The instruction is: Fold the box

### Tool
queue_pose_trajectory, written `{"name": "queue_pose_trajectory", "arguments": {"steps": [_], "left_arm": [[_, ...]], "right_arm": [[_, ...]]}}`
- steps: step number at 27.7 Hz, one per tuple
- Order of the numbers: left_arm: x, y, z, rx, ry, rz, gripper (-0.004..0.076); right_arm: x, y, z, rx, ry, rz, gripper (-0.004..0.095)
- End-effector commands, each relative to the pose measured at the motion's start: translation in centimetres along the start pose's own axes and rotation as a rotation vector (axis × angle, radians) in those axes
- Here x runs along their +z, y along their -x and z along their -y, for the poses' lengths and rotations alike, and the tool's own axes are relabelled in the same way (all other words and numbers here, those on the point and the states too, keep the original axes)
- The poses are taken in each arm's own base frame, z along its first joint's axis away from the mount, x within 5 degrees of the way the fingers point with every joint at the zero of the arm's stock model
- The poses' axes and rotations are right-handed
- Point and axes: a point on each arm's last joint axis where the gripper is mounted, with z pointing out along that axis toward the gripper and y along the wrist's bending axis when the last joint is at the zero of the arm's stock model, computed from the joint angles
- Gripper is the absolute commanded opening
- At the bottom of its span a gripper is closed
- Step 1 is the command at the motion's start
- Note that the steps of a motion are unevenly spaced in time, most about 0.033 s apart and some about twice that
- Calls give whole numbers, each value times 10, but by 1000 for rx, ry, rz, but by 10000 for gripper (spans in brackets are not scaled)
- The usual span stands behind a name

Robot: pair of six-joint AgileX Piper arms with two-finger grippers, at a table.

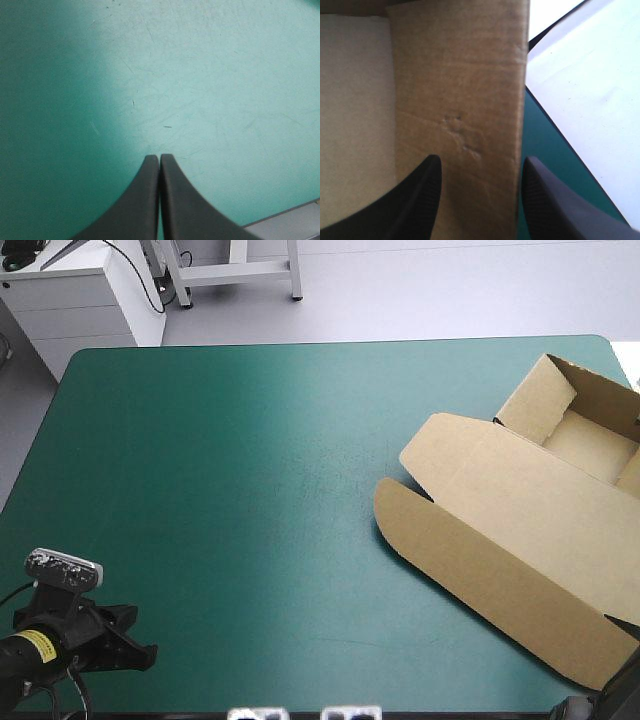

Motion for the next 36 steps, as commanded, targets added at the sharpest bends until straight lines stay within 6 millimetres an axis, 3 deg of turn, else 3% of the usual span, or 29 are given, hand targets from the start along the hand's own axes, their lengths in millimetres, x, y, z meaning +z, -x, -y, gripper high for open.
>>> {"name": "queue_pose_trajectory", "arguments": {"steps": [1, 4, 6, 12, 18, 24, 27, 29, 36], "left_arm": [[-4, 0, 2, 12, -13, -31, -8], [-4, 0, 2, 11, -16, -31, -8], [-4, 0, 1, 12, -10, -31, -8], [-4, 4, 1, 44, -8, 15, -8], [-8, 2, 1, 47, -5, 108, -8], [1, -19, 0, 47, -4, 133, -8], [7, -30, -1, 79, -5, 124, -8], [8, -35, -1, 97, -4, 130, -8], [19, -47, -2, 93, -8, 154, -8]], "right_arm": [[-69, -5, 9, -6, 26, 146, 468], [-118, -20, 8, -30, 112, 246, 467], [-151, -33, 4, -45, 204, 314, 401], [-226, -73, -1, -110, 399, 485, 3], [-293, -127, -12, -210, 512, 647, -10], [-338, -185, -31, -414, 607, 751, -10], [-345, -210, -37, -522, 636, 763, -10], [-337, -222, -36, -565, 615, 744, -8], [-263, -266, -38, -699, 576, 524, -11]]}}
